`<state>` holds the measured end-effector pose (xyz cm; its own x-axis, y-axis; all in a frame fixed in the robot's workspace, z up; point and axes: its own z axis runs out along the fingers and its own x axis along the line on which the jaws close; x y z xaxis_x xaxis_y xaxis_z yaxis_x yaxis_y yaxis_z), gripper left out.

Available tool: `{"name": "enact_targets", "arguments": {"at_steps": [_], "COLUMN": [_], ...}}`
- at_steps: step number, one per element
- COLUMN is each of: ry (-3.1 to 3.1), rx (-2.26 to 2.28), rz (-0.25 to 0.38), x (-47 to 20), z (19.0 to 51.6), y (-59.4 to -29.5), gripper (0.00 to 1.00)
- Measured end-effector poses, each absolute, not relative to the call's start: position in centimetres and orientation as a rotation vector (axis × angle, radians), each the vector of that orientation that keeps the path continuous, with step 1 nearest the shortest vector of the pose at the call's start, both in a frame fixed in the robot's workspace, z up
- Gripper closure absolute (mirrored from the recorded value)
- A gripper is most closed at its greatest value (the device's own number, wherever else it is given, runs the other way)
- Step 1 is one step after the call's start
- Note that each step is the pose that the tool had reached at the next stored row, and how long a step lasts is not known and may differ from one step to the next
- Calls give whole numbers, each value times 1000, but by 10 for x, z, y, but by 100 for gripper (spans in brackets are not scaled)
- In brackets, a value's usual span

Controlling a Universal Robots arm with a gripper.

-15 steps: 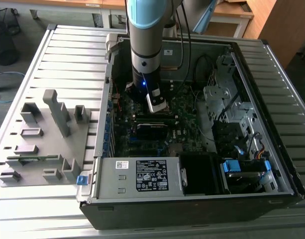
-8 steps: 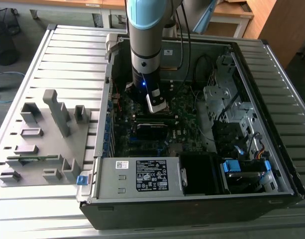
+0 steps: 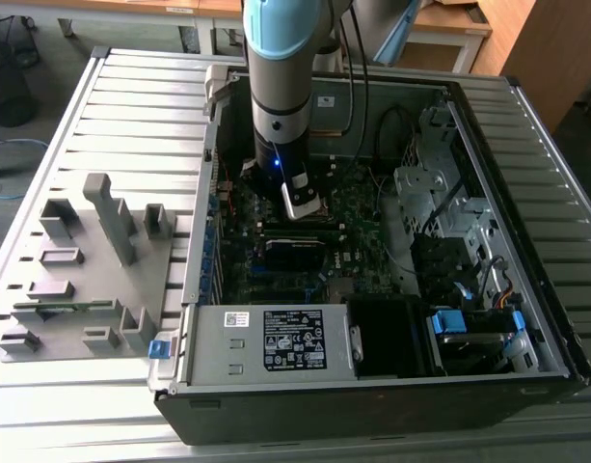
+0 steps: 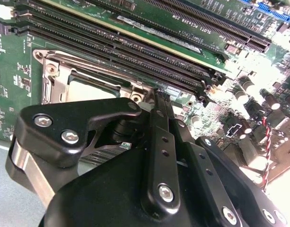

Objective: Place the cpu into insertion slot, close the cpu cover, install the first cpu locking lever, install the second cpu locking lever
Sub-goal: 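Install the second cpu locking lever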

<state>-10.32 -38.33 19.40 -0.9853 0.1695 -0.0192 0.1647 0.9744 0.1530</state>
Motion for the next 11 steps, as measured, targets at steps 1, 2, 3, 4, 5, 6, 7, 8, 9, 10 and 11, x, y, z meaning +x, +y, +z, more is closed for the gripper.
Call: {"name": "enact_targets", "arguments": {"at_steps": [1, 2, 3, 4, 5, 6, 7, 8, 9, 10, 11], "ry": [3090, 3090, 3090, 3090, 3090, 3089, 3089, 3090, 3089, 3090, 3090], "rx": [262, 262, 262, 262, 262, 261, 261, 262, 262, 262, 261], "rz": [235, 235, 235, 235, 235, 236, 236, 235, 236, 235, 235], "x": [-103, -103, -103, -103, -103, -103, -103, -103, -103, -103, -103], "z": [194, 194, 194, 194, 195, 196, 198, 200, 202, 204, 207], "y": [-383, -383, -383, -383, -383, -383, -383, -383, -383, -383, -383], "gripper": [90, 90, 90, 90, 90, 90, 90, 90, 90, 90, 90]}}
